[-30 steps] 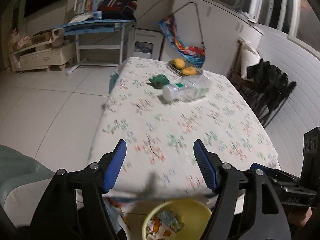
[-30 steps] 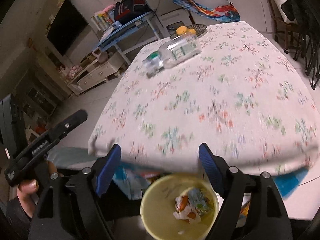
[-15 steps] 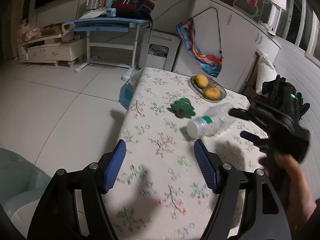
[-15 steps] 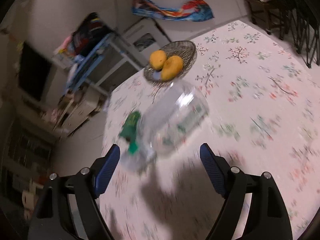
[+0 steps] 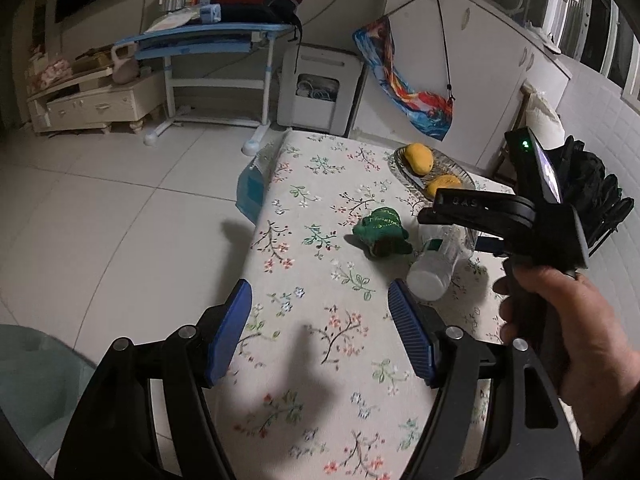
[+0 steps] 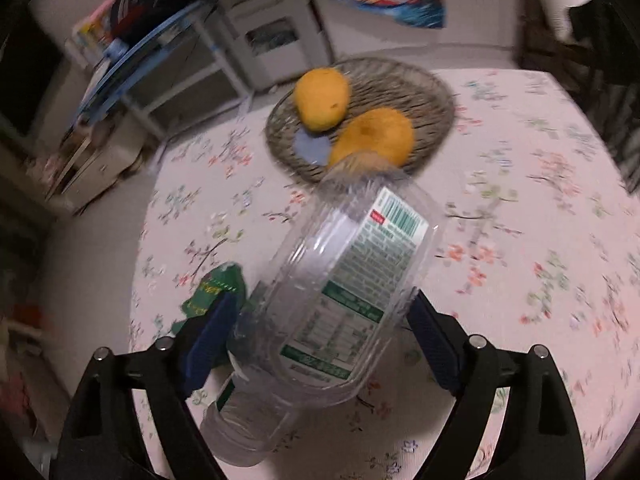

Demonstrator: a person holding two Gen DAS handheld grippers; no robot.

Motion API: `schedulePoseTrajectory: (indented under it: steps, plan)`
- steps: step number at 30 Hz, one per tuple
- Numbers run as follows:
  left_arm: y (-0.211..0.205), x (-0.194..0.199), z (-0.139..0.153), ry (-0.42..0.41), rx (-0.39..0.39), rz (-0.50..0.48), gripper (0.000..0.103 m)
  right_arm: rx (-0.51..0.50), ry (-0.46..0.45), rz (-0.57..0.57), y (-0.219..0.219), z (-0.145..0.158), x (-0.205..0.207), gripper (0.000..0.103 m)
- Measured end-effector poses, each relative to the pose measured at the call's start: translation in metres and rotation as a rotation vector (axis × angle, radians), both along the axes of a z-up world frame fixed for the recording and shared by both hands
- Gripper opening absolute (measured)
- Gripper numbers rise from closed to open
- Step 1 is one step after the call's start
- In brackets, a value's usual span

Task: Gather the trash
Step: 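Close the right tool around the clear plastic bottle, then grasp the green felt Christmas-tree piece with the left tool while the right tool holds the bottle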

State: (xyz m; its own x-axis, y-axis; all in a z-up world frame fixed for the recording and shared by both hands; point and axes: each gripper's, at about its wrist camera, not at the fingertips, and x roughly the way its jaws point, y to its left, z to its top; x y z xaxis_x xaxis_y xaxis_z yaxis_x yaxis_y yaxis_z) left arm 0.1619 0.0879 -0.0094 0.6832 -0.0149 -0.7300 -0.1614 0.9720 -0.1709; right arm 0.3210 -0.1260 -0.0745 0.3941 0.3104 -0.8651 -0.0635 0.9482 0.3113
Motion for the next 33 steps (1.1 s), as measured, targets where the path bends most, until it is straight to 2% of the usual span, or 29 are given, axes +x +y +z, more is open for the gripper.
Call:
schedulePoseTrajectory:
  steps: [4,7,13,17,21,23,24,26,27,28,30,33]
  plan:
    - [-0.010,0.025,-0.010,0.024,0.003,-0.033,0.068,0.114,0.025,0.077,-0.015,-0.006,-0.001,0.061]
    - [-0.021,0.046,-0.017,0.021,0.029,-0.076,0.068,0.152,0.007,0.135,-0.032,0.002,-0.016,0.058]
    - [-0.049,0.090,-0.039,0.054,0.079,-0.132,0.068,0.000,-0.134,0.243,-0.077,0.028,-0.085,0.058]
    - [-0.063,0.113,-0.050,0.085,0.121,-0.124,0.068,0.037,-0.154,0.209,-0.110,0.024,-0.108,0.057]
    - [-0.064,0.129,-0.059,0.114,0.107,-0.089,0.068,0.192,-0.125,0.127,-0.139,0.006,-0.111,0.058]
    - [-0.063,0.134,-0.061,0.120,0.107,-0.079,0.068,0.235,-0.121,0.121,-0.135,0.008,-0.106,0.058]
    - [-0.062,0.136,-0.062,0.118,0.104,-0.071,0.065,0.243,-0.128,0.126,-0.132,0.010,-0.105,0.058]
    - [-0.062,0.139,-0.063,0.117,0.064,-0.079,0.049,0.262,-0.137,0.133,-0.130,0.013,-0.106,0.058]
    - [-0.063,0.139,-0.063,0.113,0.065,-0.078,0.045,0.278,-0.139,0.137,-0.128,0.014,-0.106,0.058]
    - [-0.065,0.138,-0.063,0.102,0.075,-0.080,0.036,0.285,-0.140,0.142,-0.128,0.015,-0.108,0.058]
    - [-0.073,0.132,-0.058,0.070,0.121,-0.106,0.026,0.292,-0.142,0.156,-0.123,0.016,-0.110,0.058]
    - [-0.073,0.124,-0.049,0.040,0.102,-0.113,0.007,0.300,-0.148,0.162,-0.122,0.016,-0.113,0.058]
